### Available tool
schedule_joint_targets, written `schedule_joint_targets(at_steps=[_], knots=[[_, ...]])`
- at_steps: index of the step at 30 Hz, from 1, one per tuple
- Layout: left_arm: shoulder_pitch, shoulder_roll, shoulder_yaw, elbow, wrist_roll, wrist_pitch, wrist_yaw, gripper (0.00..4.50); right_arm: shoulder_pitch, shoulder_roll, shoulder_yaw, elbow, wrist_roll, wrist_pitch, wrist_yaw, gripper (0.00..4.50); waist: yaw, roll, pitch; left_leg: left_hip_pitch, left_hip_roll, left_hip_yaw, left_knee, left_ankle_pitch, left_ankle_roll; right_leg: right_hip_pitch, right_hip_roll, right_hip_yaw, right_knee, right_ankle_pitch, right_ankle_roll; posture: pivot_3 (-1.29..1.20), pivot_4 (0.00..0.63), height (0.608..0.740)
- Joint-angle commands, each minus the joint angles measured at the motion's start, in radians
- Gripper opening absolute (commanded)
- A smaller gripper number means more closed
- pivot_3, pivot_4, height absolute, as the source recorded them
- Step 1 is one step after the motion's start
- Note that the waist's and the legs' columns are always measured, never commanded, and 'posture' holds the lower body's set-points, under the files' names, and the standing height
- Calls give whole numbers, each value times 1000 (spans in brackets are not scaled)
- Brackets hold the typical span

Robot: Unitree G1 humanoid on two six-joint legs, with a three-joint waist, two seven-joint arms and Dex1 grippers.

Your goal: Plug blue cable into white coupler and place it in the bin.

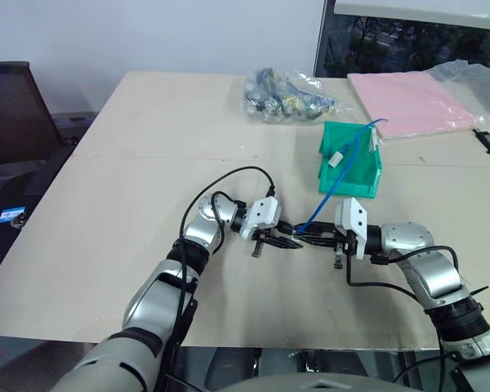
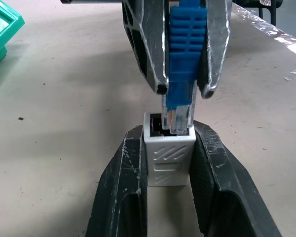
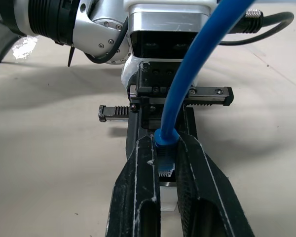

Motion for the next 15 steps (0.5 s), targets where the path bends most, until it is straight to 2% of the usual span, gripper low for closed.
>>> schedule_joint_targets(at_steps=[1,6,12,15], knots=[[13,-4,-24,26,52,-3,-1,568,16,-15,16,26,-37,0,-5,0,0,0,0,0,0,0,0,0,0,0,0,0,0,0,0,0,150,740],[12,-8,-21,28,52,2,2,568,17,-21,40,44,-69,15,-14,0,0,0,-1,0,0,0,0,0,0,0,0,0,0,0,0,0,150,740],[17,-16,-8,14,41,26,5,568,31,-64,171,69,-163,166,0,0,-2,0,-6,2,0,-1,0,0,0,2,-1,0,0,0,0,0,150,740],[25,-14,-3,-2,40,37,6,568,14,-59,179,75,-173,206,-34,0,-2,-4,-13,5,0,-1,-1,0,0,5,-1,-1,-1,0,0,0,150,740]])
